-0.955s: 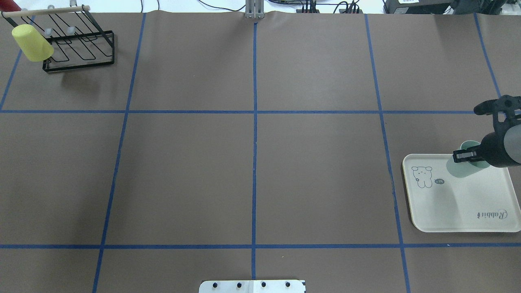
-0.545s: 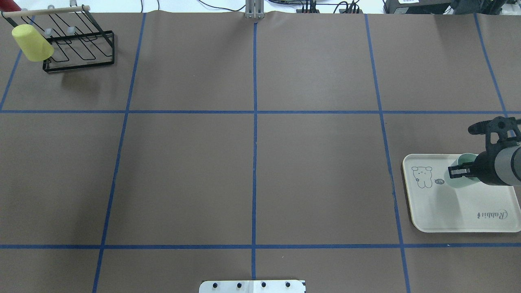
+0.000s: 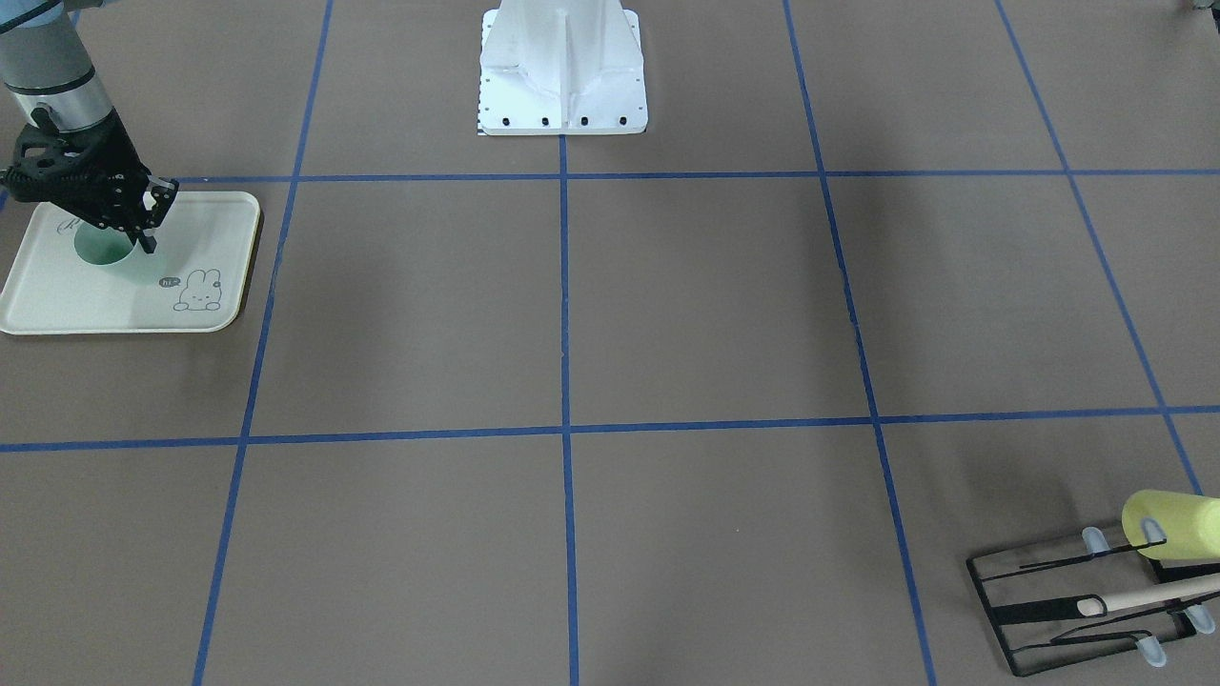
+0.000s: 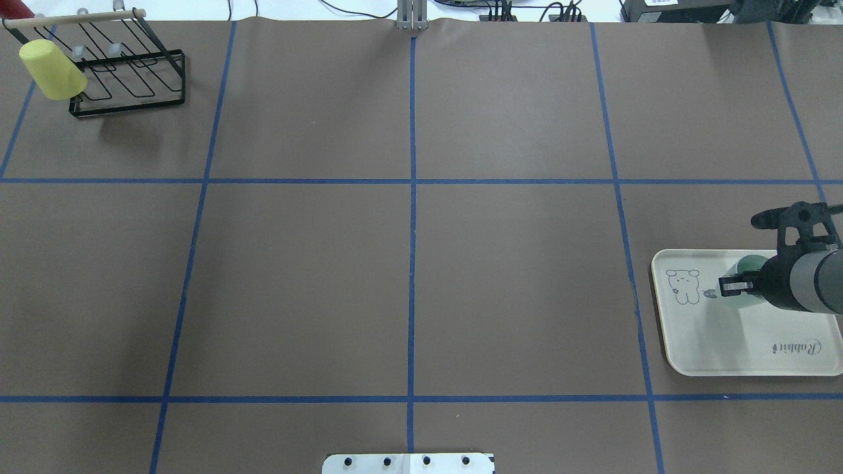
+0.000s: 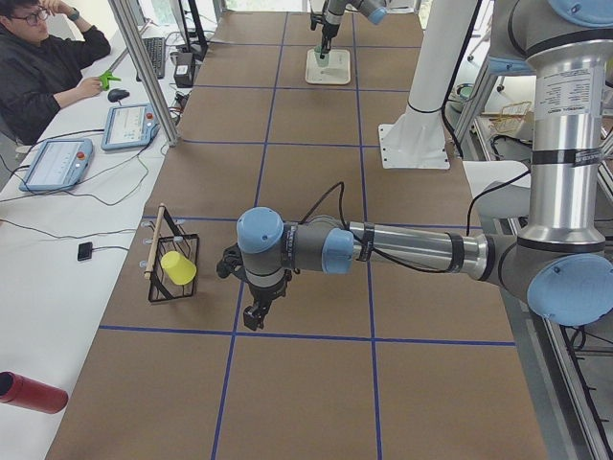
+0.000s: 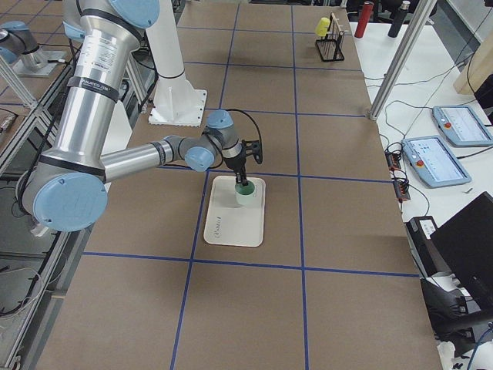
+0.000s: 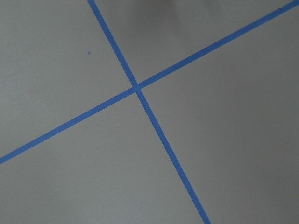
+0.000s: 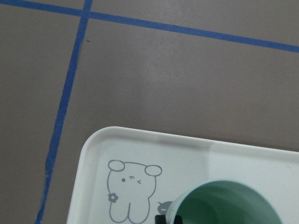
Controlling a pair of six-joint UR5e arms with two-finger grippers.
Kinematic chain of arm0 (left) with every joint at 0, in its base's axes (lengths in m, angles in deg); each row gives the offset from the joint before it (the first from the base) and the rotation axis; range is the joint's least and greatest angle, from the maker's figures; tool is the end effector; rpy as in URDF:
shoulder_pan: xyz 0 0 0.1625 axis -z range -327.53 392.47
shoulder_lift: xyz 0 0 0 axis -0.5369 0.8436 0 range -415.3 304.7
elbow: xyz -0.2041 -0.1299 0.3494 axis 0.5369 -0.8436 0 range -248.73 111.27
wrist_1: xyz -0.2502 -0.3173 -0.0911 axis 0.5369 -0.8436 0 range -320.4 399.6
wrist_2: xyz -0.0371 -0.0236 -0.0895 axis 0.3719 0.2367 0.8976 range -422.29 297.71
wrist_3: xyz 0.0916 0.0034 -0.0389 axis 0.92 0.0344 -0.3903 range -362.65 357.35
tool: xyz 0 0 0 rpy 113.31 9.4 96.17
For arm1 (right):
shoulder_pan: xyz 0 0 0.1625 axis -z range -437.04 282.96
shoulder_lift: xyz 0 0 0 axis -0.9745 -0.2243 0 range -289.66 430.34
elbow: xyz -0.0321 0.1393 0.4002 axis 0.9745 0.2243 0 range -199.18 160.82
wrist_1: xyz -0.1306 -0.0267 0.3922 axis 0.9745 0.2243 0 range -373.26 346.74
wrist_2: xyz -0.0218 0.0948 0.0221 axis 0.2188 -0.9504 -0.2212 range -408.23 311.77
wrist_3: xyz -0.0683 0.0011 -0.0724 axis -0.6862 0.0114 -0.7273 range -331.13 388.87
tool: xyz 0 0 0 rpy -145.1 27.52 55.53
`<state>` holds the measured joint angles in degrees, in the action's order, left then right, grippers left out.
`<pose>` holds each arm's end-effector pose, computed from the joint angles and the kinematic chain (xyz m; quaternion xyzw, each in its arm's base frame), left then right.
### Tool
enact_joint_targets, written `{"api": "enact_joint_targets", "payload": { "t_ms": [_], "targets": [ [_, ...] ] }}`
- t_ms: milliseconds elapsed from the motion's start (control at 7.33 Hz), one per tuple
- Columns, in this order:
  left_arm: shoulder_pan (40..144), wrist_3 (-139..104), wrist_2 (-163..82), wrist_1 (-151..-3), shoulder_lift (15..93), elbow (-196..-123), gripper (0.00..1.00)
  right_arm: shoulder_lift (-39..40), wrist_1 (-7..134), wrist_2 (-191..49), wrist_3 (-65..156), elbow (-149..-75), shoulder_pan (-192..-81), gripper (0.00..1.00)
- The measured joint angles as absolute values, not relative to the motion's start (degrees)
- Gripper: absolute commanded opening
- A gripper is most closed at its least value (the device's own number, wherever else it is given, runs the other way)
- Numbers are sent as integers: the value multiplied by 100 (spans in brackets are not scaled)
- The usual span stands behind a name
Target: Left arm grabs green cup and hands to right arm on tray
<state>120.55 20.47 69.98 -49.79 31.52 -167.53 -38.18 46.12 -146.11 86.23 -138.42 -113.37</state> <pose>-0.0505 -0.4745 0.6132 0.1062 0.3467 0.2173 0.9063 -0.2436 -0.3277 0.5007 0.1464 -0.3267 0.0058 0.9337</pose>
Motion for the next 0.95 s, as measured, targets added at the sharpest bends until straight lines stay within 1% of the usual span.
{"api": "enact_joint_targets", "payload": {
  "t_ms": [273,409,545,682,818,955],
  "targets": [
    [12054,2047,7000,-4979,3153,-16747,100,-3842,4549,-14462,8770,-13816,-11230,0],
    [12055,2047,7004,-4979,3154,-16745,100,-3845,4541,-14421,8806,-13805,-11198,11],
    [12059,2049,7006,-4979,3154,-16744,100,-3846,4538,-14399,8821,-13798,-11179,29],
    [12062,2053,7007,-4979,3152,-16744,100,-3845,4537,-14390,8826,-13790,-11169,59],
    [12062,2054,7007,-4981,3151,-16744,100,-3839,4537,-14385,8824,-13779,-11161,100],
    [12062,2055,7007,-4983,3152,-16745,100,-3831,4537,-14374,8817,-13769,-11152,100]
  ]
}}
